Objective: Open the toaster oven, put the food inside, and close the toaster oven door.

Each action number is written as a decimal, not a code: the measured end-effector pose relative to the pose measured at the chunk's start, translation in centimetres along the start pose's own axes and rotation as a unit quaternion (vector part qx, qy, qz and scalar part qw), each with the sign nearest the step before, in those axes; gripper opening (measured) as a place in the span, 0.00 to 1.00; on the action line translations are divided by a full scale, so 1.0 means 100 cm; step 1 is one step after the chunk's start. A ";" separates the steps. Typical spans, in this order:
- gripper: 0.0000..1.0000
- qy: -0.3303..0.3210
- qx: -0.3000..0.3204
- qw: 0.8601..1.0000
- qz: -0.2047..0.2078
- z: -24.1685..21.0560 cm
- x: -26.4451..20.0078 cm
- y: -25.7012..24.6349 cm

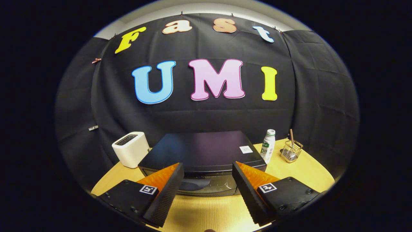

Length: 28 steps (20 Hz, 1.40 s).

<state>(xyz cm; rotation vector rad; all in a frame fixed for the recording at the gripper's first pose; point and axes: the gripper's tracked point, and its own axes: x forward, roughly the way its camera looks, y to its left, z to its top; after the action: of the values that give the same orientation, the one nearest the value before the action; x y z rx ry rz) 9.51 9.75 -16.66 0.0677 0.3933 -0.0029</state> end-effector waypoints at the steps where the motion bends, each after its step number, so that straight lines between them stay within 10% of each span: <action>1: 0.98 0.005 -0.007 1.000 0.000 -0.004 0.006 0.003; 14: 1.00 0.042 -0.015 0.999 0.001 -0.044 0.044 0.031; 28: 0.98 0.062 -0.028 0.998 0.015 -0.088 -0.015 0.031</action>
<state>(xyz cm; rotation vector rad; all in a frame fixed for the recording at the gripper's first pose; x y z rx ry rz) 4.81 13.40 -23.99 0.0182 0.5169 0.0429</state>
